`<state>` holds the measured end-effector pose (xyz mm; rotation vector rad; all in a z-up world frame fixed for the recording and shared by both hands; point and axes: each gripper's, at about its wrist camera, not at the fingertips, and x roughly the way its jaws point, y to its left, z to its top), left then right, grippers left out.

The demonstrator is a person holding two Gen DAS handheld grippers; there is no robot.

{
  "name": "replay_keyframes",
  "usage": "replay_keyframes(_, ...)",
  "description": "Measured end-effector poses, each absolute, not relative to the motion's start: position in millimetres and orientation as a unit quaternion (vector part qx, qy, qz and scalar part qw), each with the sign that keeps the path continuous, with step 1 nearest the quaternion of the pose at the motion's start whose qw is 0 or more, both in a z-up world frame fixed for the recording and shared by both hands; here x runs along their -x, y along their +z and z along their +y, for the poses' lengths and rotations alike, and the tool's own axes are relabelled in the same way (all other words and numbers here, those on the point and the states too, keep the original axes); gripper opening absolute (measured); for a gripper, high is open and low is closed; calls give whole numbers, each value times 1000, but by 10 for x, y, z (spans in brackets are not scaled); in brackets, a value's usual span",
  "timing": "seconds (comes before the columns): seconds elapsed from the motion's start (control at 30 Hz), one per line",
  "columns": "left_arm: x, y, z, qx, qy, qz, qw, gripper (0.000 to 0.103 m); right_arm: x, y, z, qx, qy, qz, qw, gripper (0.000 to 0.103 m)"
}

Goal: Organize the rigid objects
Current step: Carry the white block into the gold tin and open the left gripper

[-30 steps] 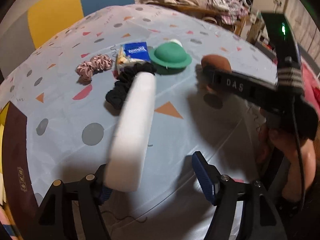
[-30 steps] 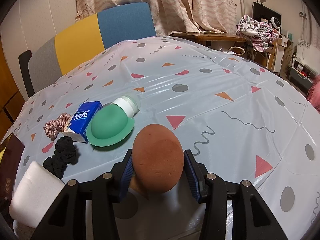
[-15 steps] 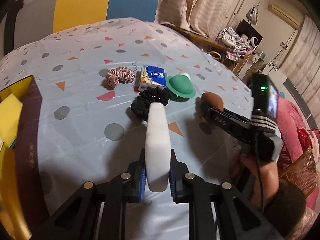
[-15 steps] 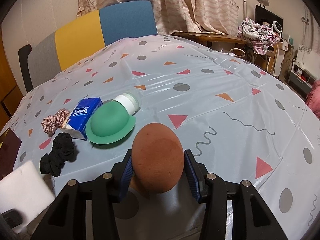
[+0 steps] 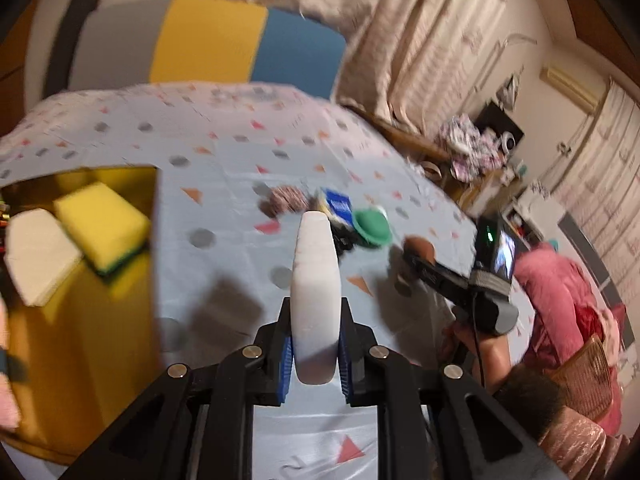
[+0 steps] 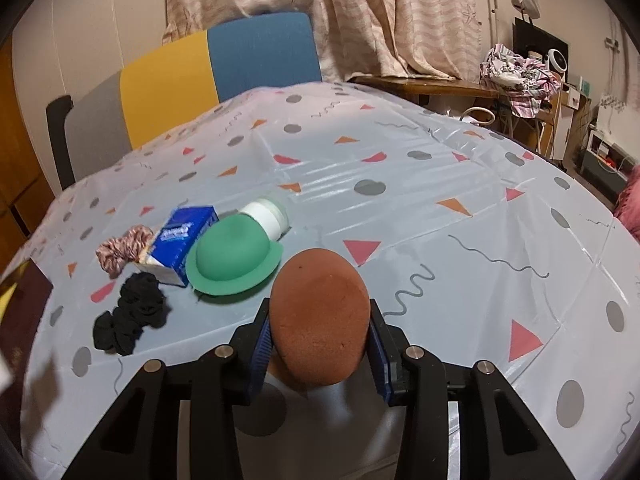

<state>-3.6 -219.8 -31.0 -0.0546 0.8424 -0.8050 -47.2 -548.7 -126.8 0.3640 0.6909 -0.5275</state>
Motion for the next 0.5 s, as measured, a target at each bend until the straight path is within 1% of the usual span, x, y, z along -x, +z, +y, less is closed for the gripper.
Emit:
replay_keyframes(0.07,33,-255,-2001,31,-362,379,851,17,500,-1246,-5478,-177,-252,325,894,43)
replay_keyframes(0.17,-23,-249,-1697,52,-340,375,861,17,515,-1221,-5435,-170,-252,321,897,43)
replay_keyframes(0.5,-263,-565,-926,100,-258,418,865,17,493,-1167,-5242,-120,-253,326,903,43)
